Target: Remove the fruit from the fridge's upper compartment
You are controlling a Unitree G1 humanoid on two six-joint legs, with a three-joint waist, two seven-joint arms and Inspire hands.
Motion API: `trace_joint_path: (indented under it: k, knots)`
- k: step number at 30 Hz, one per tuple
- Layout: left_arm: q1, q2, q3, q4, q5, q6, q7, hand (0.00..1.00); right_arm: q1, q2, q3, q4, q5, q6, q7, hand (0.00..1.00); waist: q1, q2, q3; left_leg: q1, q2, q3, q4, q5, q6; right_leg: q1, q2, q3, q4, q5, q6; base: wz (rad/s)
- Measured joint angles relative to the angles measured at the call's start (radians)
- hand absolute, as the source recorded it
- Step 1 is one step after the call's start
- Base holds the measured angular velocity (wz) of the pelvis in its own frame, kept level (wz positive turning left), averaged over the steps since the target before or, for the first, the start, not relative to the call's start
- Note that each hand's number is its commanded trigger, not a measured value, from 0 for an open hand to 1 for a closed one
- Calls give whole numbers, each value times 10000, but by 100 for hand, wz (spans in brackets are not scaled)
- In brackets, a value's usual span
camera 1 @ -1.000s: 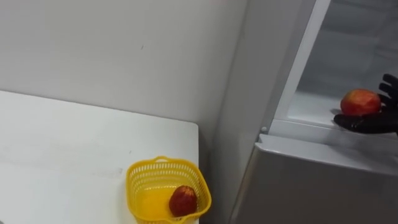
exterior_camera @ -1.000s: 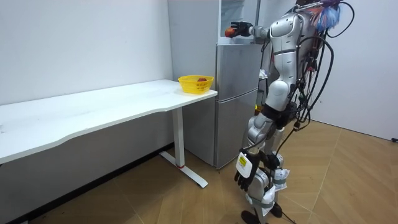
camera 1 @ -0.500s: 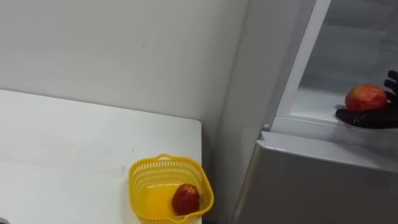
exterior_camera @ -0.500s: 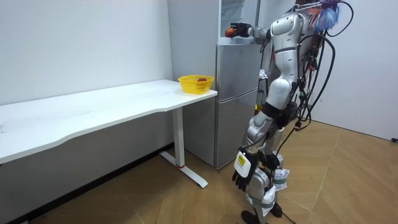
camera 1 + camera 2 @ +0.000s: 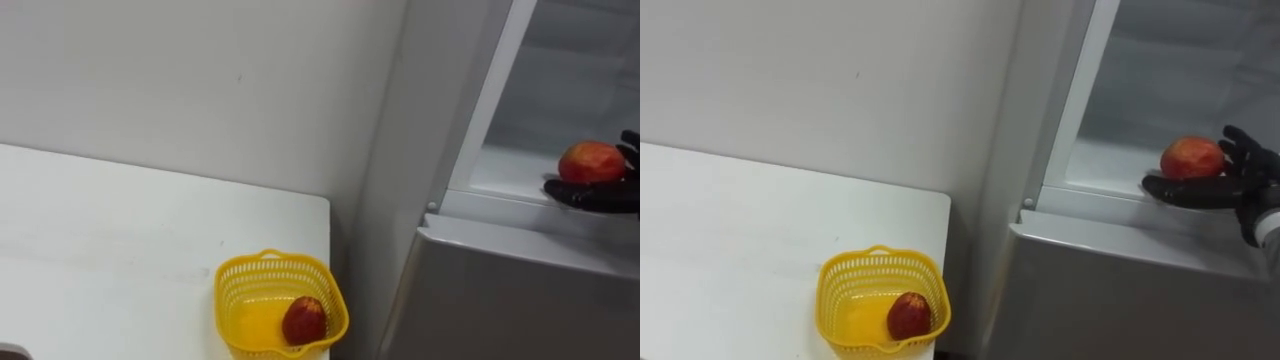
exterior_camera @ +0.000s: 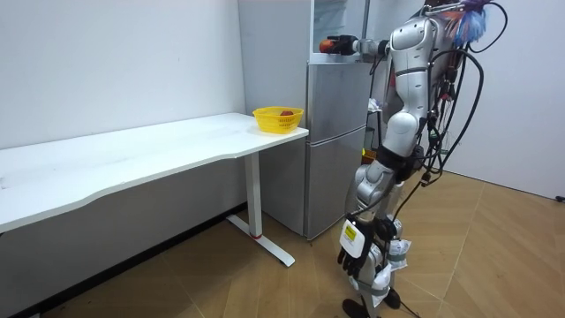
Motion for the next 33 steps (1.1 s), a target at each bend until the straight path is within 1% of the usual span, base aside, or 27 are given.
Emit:
trace_joint_path:
  k: [9,10,11,12,13,14,15,23,27,33]
  knots:
    - [-31,35,-2,67,-1,-12,10,0,3,-60,0,7,-4,-205,369,0,19,76,30,-1,9,1,-2,0,-3,-6,7,-3,1,1,-1,0]
    - [-31,36,-2,67,0,-11,11,0,4,-60,0,7,-4,-219,384,6,18,79,32,-1,9,2,-3,0,-3,-6,7,-2,1,1,-1,0]
    - [-29,36,-2,67,0,-11,10,0,3,-64,-1,7,-13,-239,418,9,16,84,35,-3,9,3,-5,0,-3,-12,7,-3,4,1,-1,0]
    - [-29,38,-2,67,0,-11,10,0,3,-67,-1,7,-11,-250,433,55,15,86,37,-5,9,3,-5,0,-3,-13,7,-2,4,1,-1,0]
    - [-29,39,-2,68,0,-11,10,0,3,-67,-1,7,-12,-251,438,75,14,87,37,-5,9,3,-5,0,-3,-13,7,-2,4,1,-1,0]
    - [-30,38,-3,69,0,-12,10,0,3,-67,-1,7,-12,-256,441,86,14,88,37,-5,9,3,-5,0,-3,-13,7,-3,4,1,-1,0]
    - [-29,38,-3,69,0,-12,11,0,3,-69,-1,7,-12,-261,441,100,14,88,37,-5,10,3,-5,0,-3,-14,8,-3,4,1,-1,0]
    - [-49,42,-2,70,0,-21,13,0,2,-117,-3,7,-17,-377,493,100,28,102,47,-5,12,5,-31,1,-4,-26,9,-8,2,0,-1,0]
    - [-56,43,-3,72,-1,-65,14,0,3,-305,-3,23,-13,-386,465,100,125,126,65,-1,15,5,-51,1,-5,-30,13,-8,-5,0,-1,0]
    - [-72,44,-3,71,4,-65,20,0,-5,-372,-14,40,6,-483,365,100,217,140,75,0,24,-6,-78,2,-6,-31,18,-14,-12,-1,0,0]
